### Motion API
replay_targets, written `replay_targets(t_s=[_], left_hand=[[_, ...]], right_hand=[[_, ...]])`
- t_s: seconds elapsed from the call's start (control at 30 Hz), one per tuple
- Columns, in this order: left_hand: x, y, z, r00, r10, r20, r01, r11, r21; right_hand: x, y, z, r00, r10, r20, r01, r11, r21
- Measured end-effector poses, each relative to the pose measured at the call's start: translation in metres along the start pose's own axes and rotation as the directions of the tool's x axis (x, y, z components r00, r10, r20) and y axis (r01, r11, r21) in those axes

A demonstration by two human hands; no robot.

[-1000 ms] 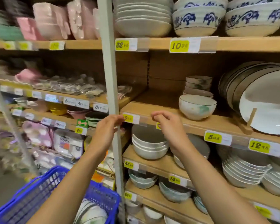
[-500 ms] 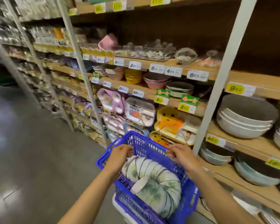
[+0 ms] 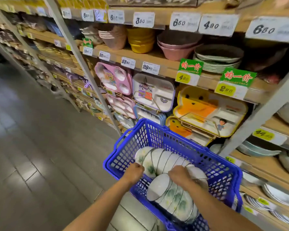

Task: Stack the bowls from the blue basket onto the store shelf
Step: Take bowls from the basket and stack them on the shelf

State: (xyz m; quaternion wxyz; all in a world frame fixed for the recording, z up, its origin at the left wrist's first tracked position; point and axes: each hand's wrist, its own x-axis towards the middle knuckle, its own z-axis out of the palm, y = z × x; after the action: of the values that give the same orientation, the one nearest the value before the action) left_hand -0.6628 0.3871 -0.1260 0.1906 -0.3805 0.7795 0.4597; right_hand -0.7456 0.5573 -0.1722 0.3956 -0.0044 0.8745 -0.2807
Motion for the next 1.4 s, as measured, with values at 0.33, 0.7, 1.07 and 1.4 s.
replay_targets(t_s=[0.33, 0.7, 1.07, 1.4], left_hand=[[0.091, -0.037, 0.056, 0.922, -0.164, 0.350, 0.087, 0.971, 0.224], [0.107, -0.053, 0.083, 0.861, -0.308, 0.405, 0.155, 0.917, 0.366], [0.102, 0.014, 0.002, 0.781, 0.012, 0.625, -0.109, 0.987, 0.117], [0.027, 0.120, -0.051, 0.718, 0.385, 0.580, 0.060, 0.796, -0.602]], right_hand=[[0.048, 0.000, 0.029, 0.996, -0.081, 0.031, 0.084, 0.812, -0.578], [0.056, -0.006, 0.048, 0.994, -0.029, -0.102, -0.040, 0.786, -0.617], [0.024, -0.038, -0.033, 0.991, -0.070, -0.110, 0.029, 0.940, -0.339], [-0.068, -0.097, -0.133, 0.878, -0.191, -0.439, 0.233, 0.972, 0.042]])
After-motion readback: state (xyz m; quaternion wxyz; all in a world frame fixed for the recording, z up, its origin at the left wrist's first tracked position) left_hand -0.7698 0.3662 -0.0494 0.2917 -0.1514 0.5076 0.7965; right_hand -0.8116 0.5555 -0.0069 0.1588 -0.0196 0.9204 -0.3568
